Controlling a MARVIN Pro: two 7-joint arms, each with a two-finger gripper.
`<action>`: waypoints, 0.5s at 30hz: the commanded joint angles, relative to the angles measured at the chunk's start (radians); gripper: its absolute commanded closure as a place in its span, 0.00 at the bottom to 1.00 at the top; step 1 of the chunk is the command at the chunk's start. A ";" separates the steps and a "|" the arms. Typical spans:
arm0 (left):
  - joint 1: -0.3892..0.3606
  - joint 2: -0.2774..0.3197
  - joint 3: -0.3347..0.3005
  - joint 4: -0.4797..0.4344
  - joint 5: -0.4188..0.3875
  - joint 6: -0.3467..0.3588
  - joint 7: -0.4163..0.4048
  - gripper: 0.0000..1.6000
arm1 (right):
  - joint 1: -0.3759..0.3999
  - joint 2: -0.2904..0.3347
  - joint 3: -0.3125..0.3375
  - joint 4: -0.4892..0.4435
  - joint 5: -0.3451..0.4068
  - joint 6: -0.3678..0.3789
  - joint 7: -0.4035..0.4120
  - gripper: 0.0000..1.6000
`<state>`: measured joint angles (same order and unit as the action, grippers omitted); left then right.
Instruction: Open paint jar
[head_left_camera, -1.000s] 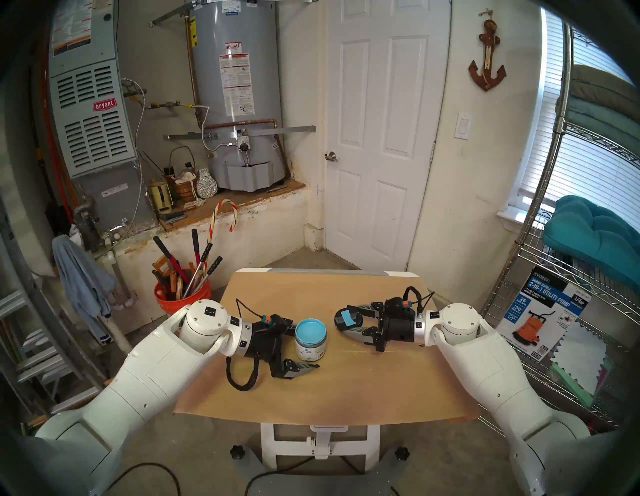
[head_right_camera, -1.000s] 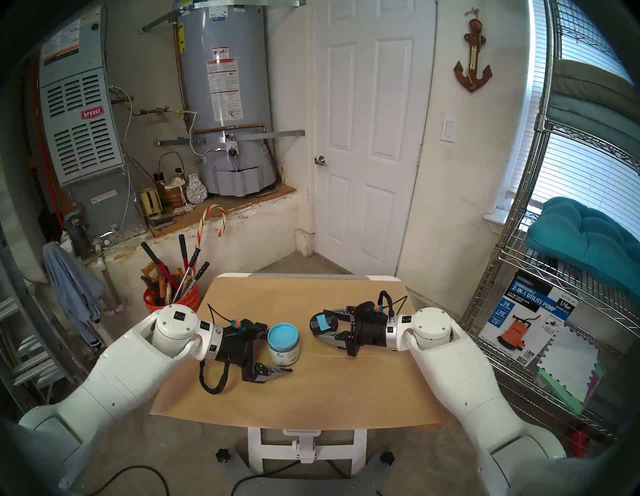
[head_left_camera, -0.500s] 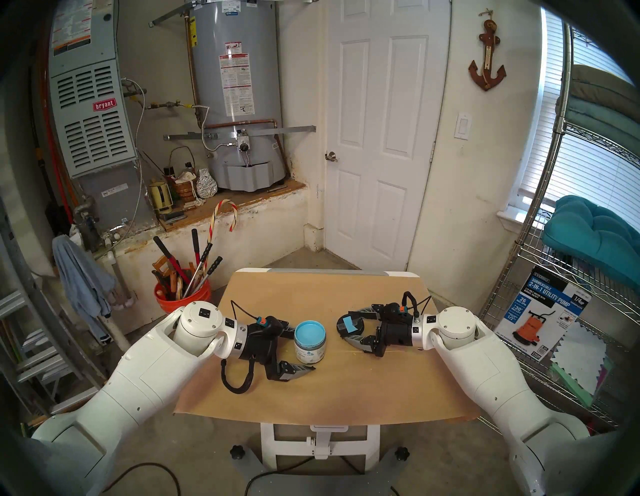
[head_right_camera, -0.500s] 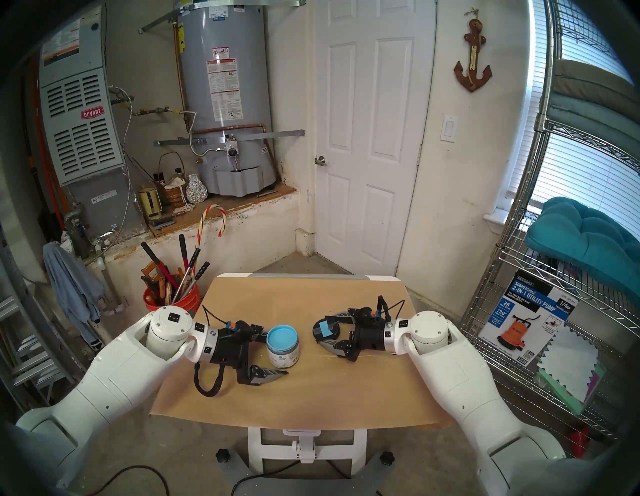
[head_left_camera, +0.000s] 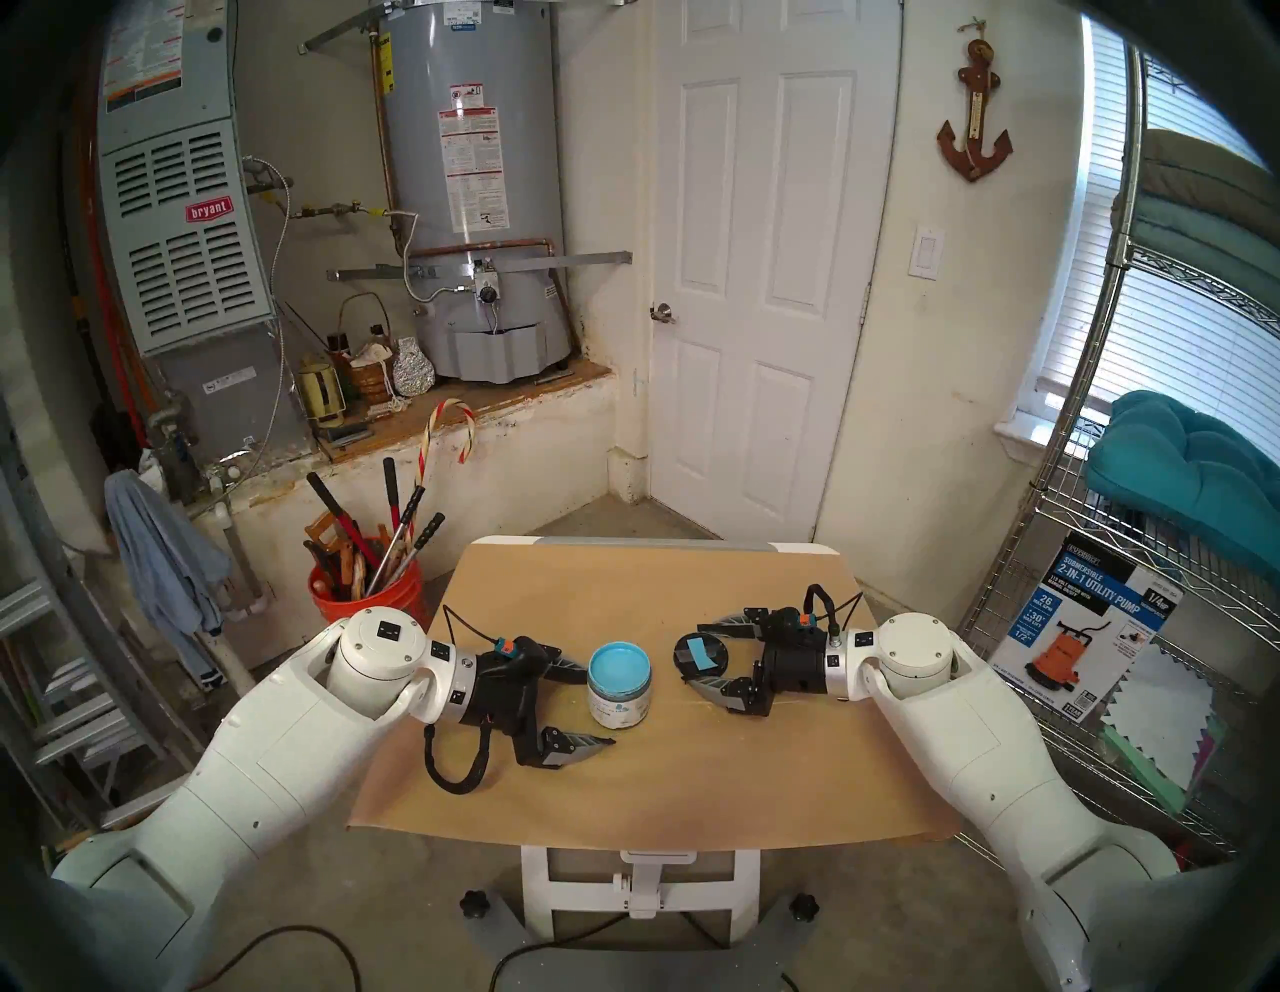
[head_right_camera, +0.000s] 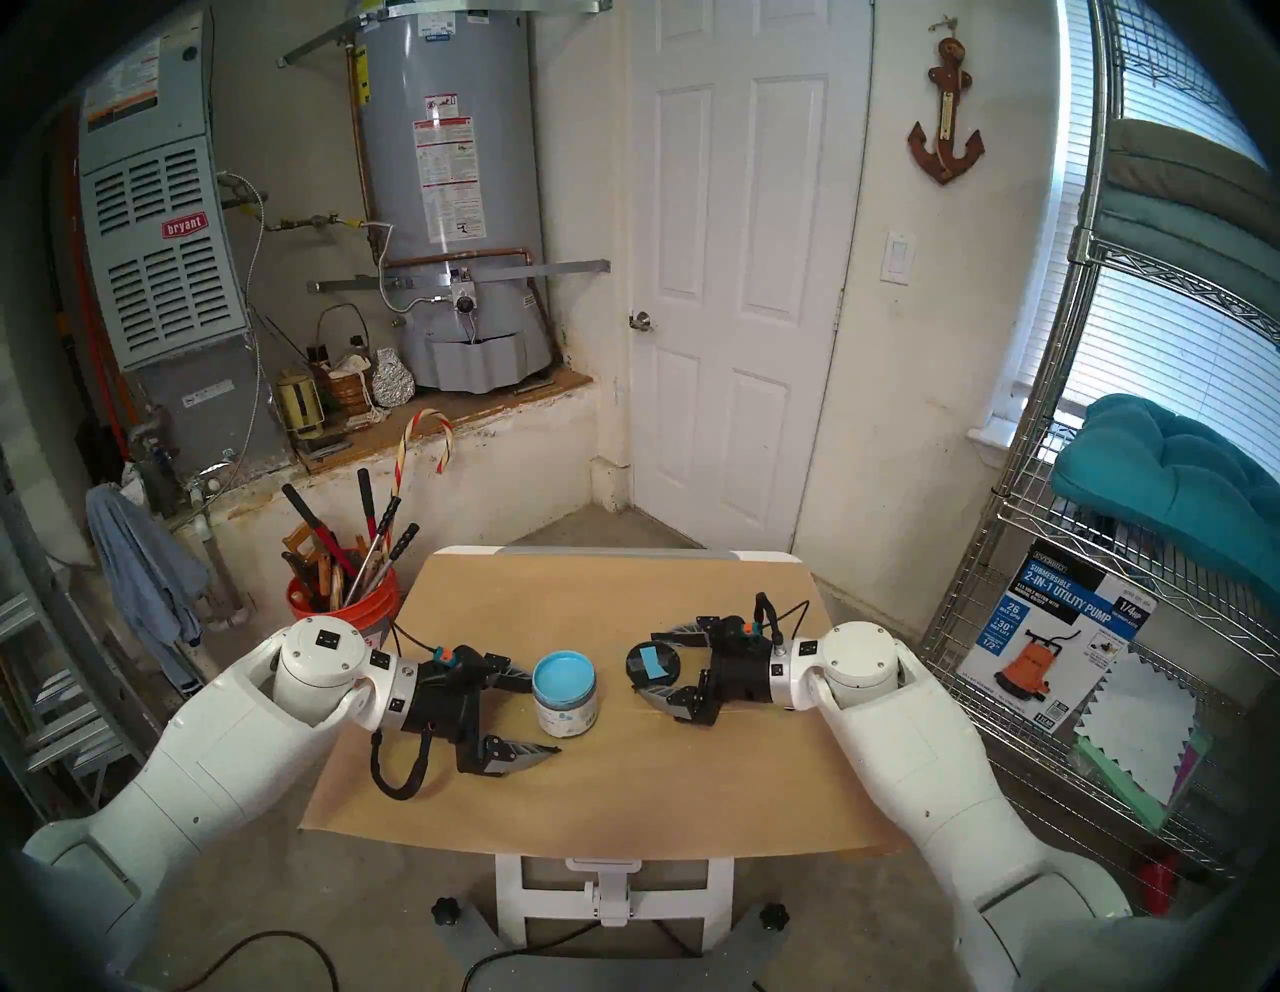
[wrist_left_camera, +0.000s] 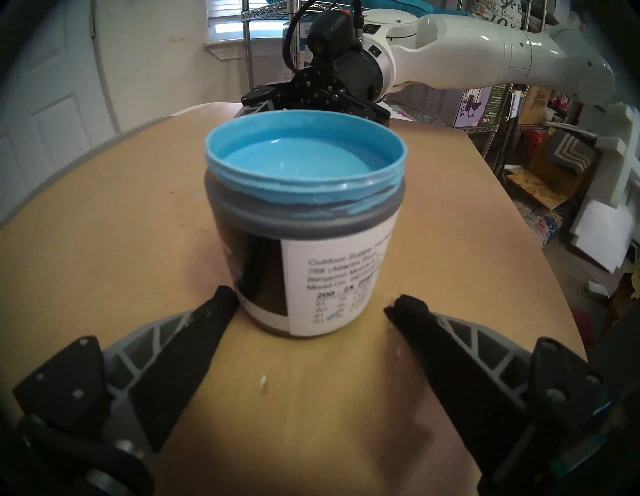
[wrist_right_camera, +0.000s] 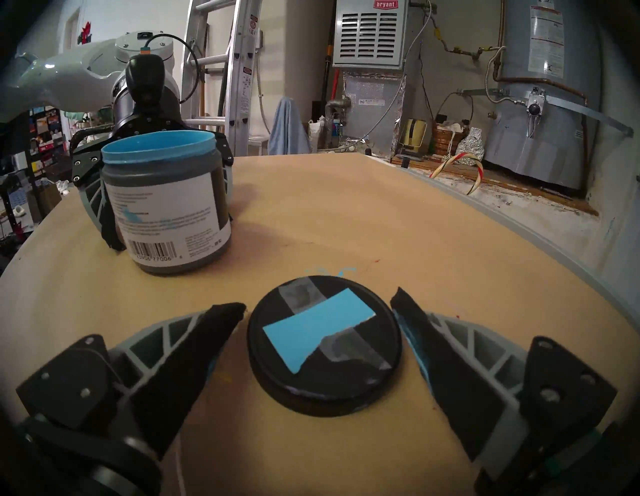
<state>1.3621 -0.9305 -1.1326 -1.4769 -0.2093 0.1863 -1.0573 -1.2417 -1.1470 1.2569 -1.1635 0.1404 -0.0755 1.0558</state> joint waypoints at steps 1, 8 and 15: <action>0.018 0.040 -0.023 -0.005 -0.002 0.000 0.001 0.00 | 0.013 -0.012 0.016 -0.016 0.017 0.004 -0.009 0.00; 0.061 0.081 -0.070 -0.050 -0.027 0.002 0.005 0.00 | 0.003 -0.006 0.038 -0.039 0.036 0.018 0.010 0.00; 0.120 0.118 -0.119 -0.090 -0.045 0.001 0.023 0.00 | -0.008 -0.013 0.058 -0.050 0.041 0.030 -0.003 0.00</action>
<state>1.4270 -0.8663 -1.1976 -1.5239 -0.2314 0.1935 -1.0516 -1.2467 -1.1506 1.2952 -1.1819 0.1618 -0.0494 1.0684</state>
